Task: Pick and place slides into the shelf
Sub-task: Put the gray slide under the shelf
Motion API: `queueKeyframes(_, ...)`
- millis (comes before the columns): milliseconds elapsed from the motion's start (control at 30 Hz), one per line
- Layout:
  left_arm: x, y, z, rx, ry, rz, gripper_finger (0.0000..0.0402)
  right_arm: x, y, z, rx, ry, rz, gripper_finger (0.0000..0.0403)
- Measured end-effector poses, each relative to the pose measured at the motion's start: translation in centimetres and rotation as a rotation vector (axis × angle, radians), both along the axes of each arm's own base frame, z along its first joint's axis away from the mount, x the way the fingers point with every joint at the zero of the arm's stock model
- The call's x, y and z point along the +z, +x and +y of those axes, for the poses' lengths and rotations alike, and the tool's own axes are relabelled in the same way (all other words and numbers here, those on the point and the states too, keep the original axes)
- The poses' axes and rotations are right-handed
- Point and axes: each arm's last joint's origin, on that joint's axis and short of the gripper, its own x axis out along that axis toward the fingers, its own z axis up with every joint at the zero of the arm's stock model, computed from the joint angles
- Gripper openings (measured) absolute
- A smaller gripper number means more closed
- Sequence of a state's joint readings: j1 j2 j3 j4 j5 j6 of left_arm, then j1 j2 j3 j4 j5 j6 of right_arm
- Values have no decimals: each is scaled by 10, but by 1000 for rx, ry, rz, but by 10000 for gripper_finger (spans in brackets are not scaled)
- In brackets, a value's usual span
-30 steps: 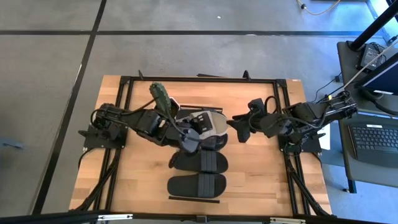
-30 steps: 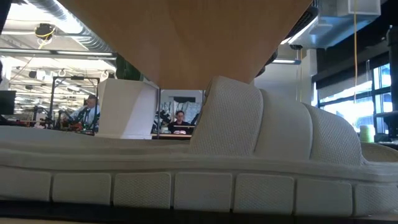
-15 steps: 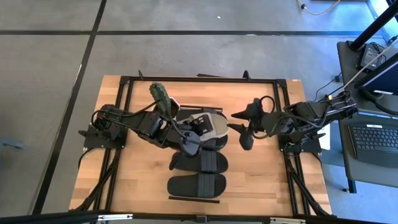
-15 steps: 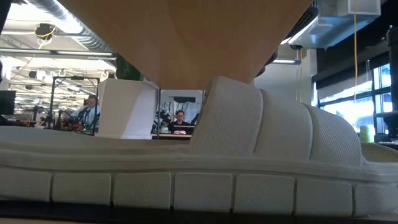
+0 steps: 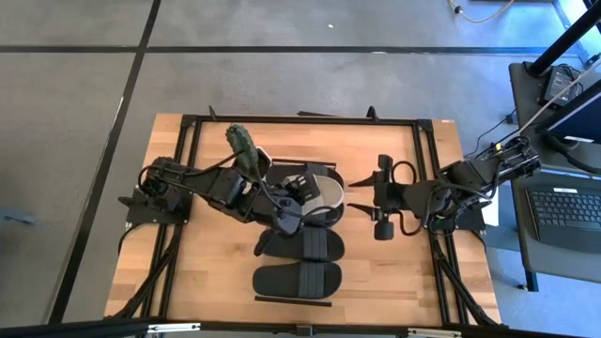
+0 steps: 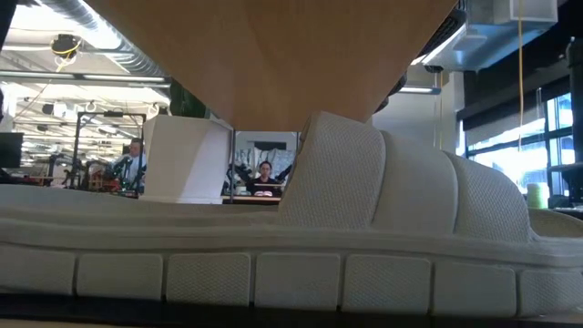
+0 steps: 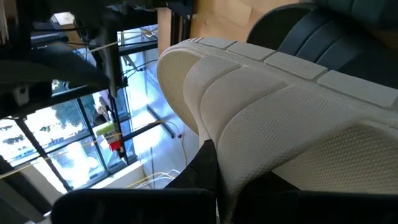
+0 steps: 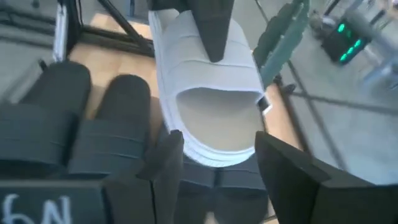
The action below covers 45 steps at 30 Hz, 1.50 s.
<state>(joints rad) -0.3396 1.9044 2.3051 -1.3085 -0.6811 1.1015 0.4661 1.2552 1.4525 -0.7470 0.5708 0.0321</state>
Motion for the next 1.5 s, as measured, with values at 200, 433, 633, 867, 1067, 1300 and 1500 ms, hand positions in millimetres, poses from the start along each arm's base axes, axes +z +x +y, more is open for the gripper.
queueKeyframes(200, 0, 0, -1, -1, 21, 0, 3, 1, 2, -5, -309, 490, -133, 200)
queueKeyframes(433, 4, -2, -16, -73, 99, -23, 3, -3, 10, -15, -453, 677, -174, 200)
queueKeyframes(633, 8, -2, -23, -91, 208, -38, 2, -6, 16, -18, -492, 732, -171, 200)
queueKeyframes(867, 10, -2, -23, -57, 242, -55, 2, -11, 27, -22, -474, 865, -113, 200)
queueKeyframes(1067, 9, -2, -23, -43, 219, -69, 2, -13, 30, -22, -450, 823, -94, 174)
queueKeyframes(1300, 10, -2, -23, -14, 170, -103, 25, -11, 30, -22, -412, 748, -95, 68)
queueKeyframes(1500, 9, -1, -24, -25, 99, -112, 39, -13, 29, -21, -373, 738, -57, 38)
